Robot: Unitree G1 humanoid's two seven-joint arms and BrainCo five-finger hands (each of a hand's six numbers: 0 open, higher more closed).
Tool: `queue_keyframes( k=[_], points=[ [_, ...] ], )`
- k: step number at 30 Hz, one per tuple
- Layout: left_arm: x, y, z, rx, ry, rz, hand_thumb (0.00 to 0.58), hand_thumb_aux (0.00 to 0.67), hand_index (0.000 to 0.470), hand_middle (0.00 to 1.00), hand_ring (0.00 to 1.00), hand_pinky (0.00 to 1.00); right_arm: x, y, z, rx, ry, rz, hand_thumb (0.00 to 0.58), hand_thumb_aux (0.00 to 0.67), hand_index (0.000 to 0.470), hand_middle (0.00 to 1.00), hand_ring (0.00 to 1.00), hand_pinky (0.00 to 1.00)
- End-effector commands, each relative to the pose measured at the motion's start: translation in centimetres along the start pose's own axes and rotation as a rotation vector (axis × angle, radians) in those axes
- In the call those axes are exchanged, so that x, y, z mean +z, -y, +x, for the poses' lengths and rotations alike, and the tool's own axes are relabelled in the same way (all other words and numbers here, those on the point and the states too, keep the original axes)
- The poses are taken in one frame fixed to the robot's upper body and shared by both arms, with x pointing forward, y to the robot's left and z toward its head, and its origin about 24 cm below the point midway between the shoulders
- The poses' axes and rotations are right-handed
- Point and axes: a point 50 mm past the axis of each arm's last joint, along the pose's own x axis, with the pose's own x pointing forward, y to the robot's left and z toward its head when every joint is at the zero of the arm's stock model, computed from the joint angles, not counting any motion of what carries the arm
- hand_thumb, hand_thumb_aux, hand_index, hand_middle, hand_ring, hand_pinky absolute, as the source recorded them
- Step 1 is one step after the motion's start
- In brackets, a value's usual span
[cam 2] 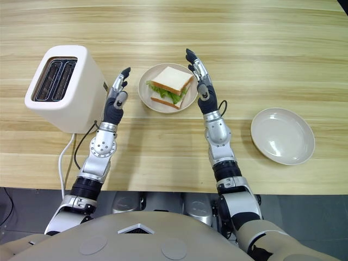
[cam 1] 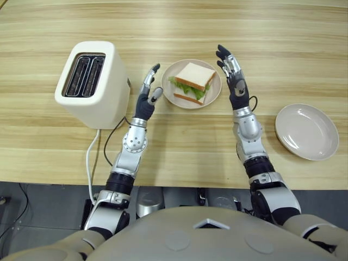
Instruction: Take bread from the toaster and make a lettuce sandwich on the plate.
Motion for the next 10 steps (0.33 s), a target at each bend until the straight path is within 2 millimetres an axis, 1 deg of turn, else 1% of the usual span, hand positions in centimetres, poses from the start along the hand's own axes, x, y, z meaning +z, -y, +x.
queue_keyframes(
  k=[1, 5, 7, 10],
  points=[
    [0.87, -1.87, 0.07, 0.109, 0.039, -0.117, 0.0, 0.0, 0.0, 0.0, 0.0, 0.0, 0.61, 0.69, 0.18, -0.08, 0.053, 0.027, 0.0, 0.0, 0.0, 0.0, 0.0, 0.0],
    [1.22, -2.77, 0.2, 0.157, 0.061, -0.151, 0.0, 0.0, 0.0, 0.0, 0.0, 0.0, 1.4, 1.15, 0.72, -0.109, 0.097, 0.04, 0.0, 0.0, 0.0, 0.0, 0.0, 0.0],
    [1.06, -2.69, 0.11, 0.149, 0.057, -0.158, 0.0, 0.0, 0.0, 0.0, 0.0, 0.0, 1.53, 0.91, 0.72, -0.099, 0.105, 0.052, 0.0, 0.0, 0.0, 0.0, 0.0, 0.0],
    [0.84, -2.33, -0.06, 0.119, 0.058, -0.123, 0.0, 0.0, 0.0, 0.0, 0.0, 0.0, 1.11, 0.41, 0.31, -0.087, 0.087, 0.066, 0.0, 0.0, 0.0, 0.0, 0.0, 0.0]
  ],
)
